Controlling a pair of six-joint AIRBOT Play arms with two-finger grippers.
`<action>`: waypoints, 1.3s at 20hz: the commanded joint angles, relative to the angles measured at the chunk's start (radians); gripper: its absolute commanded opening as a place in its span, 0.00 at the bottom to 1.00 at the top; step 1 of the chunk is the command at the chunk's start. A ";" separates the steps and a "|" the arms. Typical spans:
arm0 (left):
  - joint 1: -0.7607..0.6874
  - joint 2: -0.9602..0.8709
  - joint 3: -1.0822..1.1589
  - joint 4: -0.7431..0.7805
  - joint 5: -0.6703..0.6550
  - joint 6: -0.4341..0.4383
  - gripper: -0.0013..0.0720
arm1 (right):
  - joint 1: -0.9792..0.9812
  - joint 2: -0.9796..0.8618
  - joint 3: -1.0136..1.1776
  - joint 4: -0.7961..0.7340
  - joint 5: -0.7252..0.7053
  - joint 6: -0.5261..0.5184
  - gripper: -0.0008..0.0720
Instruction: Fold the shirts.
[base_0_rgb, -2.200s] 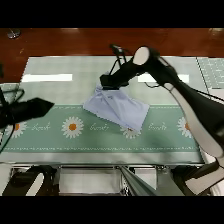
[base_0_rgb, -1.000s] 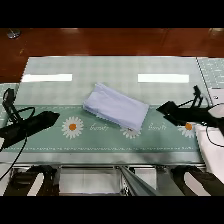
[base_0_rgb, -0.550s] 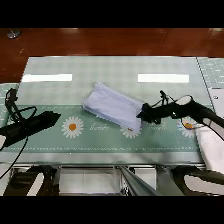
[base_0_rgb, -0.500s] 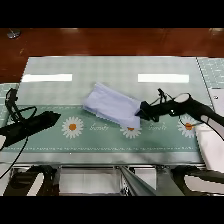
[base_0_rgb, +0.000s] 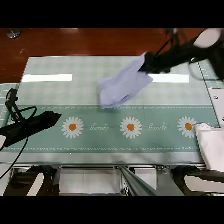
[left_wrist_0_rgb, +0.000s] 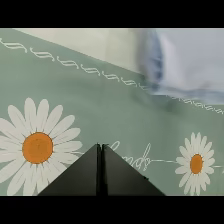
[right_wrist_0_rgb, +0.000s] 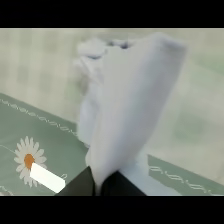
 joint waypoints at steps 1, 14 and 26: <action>0.000 0.000 0.000 -0.019 -0.012 0.000 0.05 | -0.102 0.029 0.288 -0.178 0.227 0.107 0.03; 0.000 0.000 0.000 -0.019 -0.070 0.012 0.05 | -0.877 0.470 -0.023 -0.474 0.540 0.162 0.04; 0.007 -0.014 0.015 -0.077 -0.022 0.127 0.05 | -1.147 0.769 -0.573 -0.791 0.263 0.231 0.86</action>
